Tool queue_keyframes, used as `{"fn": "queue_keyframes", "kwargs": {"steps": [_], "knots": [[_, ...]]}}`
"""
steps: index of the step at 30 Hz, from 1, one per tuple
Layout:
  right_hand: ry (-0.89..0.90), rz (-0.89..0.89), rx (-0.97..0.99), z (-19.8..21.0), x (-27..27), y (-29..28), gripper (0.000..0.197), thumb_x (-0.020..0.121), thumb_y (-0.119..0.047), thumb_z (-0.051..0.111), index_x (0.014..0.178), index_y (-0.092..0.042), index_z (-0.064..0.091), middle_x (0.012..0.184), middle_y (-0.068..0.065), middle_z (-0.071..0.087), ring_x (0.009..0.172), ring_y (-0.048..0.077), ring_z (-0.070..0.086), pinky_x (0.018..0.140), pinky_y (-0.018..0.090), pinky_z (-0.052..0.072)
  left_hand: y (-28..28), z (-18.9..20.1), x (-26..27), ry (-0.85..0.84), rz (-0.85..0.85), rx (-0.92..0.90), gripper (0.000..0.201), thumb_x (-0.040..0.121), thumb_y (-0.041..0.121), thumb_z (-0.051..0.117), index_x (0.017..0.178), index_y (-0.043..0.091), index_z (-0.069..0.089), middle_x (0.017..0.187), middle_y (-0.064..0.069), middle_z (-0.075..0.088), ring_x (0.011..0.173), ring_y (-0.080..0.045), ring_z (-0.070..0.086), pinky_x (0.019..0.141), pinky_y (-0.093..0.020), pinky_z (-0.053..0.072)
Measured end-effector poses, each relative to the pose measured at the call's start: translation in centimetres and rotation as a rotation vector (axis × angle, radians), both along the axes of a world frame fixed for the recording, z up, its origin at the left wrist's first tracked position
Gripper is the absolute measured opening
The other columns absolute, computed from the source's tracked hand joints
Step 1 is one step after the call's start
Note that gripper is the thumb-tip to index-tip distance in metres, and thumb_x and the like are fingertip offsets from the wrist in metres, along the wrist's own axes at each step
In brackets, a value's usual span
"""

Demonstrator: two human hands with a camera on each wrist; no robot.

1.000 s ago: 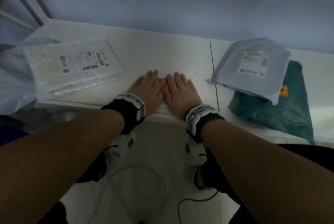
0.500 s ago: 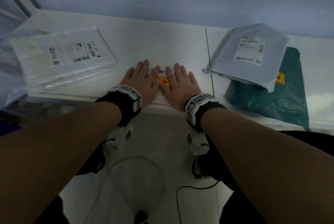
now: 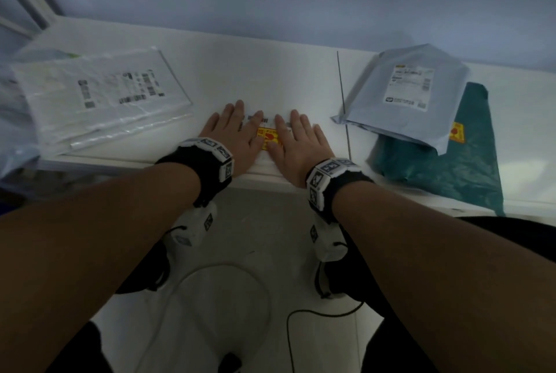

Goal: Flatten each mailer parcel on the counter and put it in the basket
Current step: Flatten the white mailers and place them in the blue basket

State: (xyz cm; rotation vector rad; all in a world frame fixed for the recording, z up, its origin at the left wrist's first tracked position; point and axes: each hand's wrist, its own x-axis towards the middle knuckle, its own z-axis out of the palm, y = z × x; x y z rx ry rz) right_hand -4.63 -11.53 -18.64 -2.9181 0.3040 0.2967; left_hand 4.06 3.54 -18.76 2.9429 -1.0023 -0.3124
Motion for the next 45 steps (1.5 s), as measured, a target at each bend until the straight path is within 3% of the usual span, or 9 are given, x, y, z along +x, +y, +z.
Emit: {"fn": "queue_keyframes", "kwargs": {"steps": [5,12,16,21,25,29,33,39,45], "knots": [[0.05,0.012,0.008,0.3,0.3,-0.1,0.065,0.101,-0.055,0.012,0.157,-0.026,-0.005,0.164,0.007,-0.012,0.151,0.023,-0.009,0.122,0.041,-0.004,0.0,0.0,0.0,-0.001,0.004,-0.005,0.06,0.098,0.051,0.014,0.153,0.033,-0.001,0.162,-0.005,-0.008,0.149,-0.023,-0.003,0.12,-0.042,0.0],[-0.02,0.039,-0.018,1.5,2.2,1.2,0.065,0.101,-0.041,0.025,0.157,-0.011,0.011,0.164,0.013,0.005,0.151,0.027,0.004,0.123,0.04,0.002,0.0,0.0,-0.1,-0.001,-0.001,-0.023,0.058,0.099,0.051,0.009,0.153,0.033,0.0,0.162,-0.006,-0.007,0.149,-0.024,-0.002,0.12,-0.043,0.002],[-0.106,0.056,0.042,0.2,2.3,1.6,0.06,0.102,-0.032,0.027,0.156,-0.01,0.012,0.164,0.012,0.009,0.151,0.026,0.007,0.123,0.039,0.006,0.1,-0.1,-0.1,-0.003,0.008,-0.031,0.057,0.1,0.048,0.011,0.153,0.033,0.0,0.162,-0.006,-0.006,0.149,-0.025,-0.002,0.12,-0.043,0.001],[-0.105,0.058,0.001,-0.4,2.2,1.4,0.06,0.104,-0.036,0.023,0.157,-0.012,0.008,0.164,0.011,0.005,0.151,0.026,0.006,0.122,0.038,0.005,0.2,0.4,0.1,0.059,-0.004,-0.052,0.057,0.101,0.045,0.017,0.154,0.031,0.0,0.162,-0.003,-0.007,0.149,-0.021,-0.003,0.119,-0.04,-0.001],[-0.044,0.058,-0.019,0.0,2.7,1.6,0.067,0.103,-0.048,0.023,0.157,-0.012,0.005,0.165,0.011,0.001,0.152,0.027,0.002,0.123,0.041,0.004,2.7,1.4,1.6,0.067,-0.089,-0.017,0.065,0.1,0.049,0.023,0.154,0.022,0.001,0.163,0.0,-0.004,0.149,-0.019,-0.001,0.119,-0.038,0.002],[0.057,0.02,-0.032,0.9,3.6,2.0,0.069,0.102,-0.05,0.02,0.157,-0.014,0.001,0.165,0.01,-0.003,0.152,0.026,-0.002,0.123,0.041,0.002,3.9,1.0,1.3,0.01,-0.1,0.035,0.068,0.098,0.057,0.016,0.154,0.023,-0.002,0.162,0.003,-0.006,0.149,-0.019,-0.003,0.12,-0.041,0.002],[-0.021,-0.015,-0.033,0.6,4.6,4.0,0.062,0.104,-0.041,0.019,0.157,-0.012,0.008,0.165,0.008,0.004,0.152,0.025,0.003,0.123,0.04,0.004,3.9,0.8,1.1,-0.006,-0.098,0.014,0.065,0.098,0.054,0.009,0.154,0.024,-0.002,0.162,0.003,-0.005,0.149,-0.021,-0.001,0.12,-0.043,0.002],[-0.053,-0.034,-0.016,-0.2,4.6,4.7,0.056,0.104,-0.044,0.012,0.157,-0.031,0.004,0.165,-0.001,0.001,0.152,0.022,0.0,0.122,0.04,0.001,3.9,0.8,1.3,0.053,-0.094,0.013,0.063,0.098,0.053,0.011,0.154,0.027,-0.005,0.162,0.007,-0.007,0.149,-0.019,-0.004,0.12,-0.043,-0.001],[-0.02,-0.015,-0.011,0.3,4.3,4.9,0.054,0.1,-0.058,0.012,0.152,-0.049,0.001,0.165,-0.002,-0.002,0.152,0.024,-0.002,0.121,0.044,-0.002,4.9,2.0,2.2,0.095,-0.12,0.077,0.076,0.093,0.066,0.016,0.153,0.026,-0.009,0.162,0.01,-0.008,0.149,-0.018,-0.004,0.12,-0.043,0.001]]}}
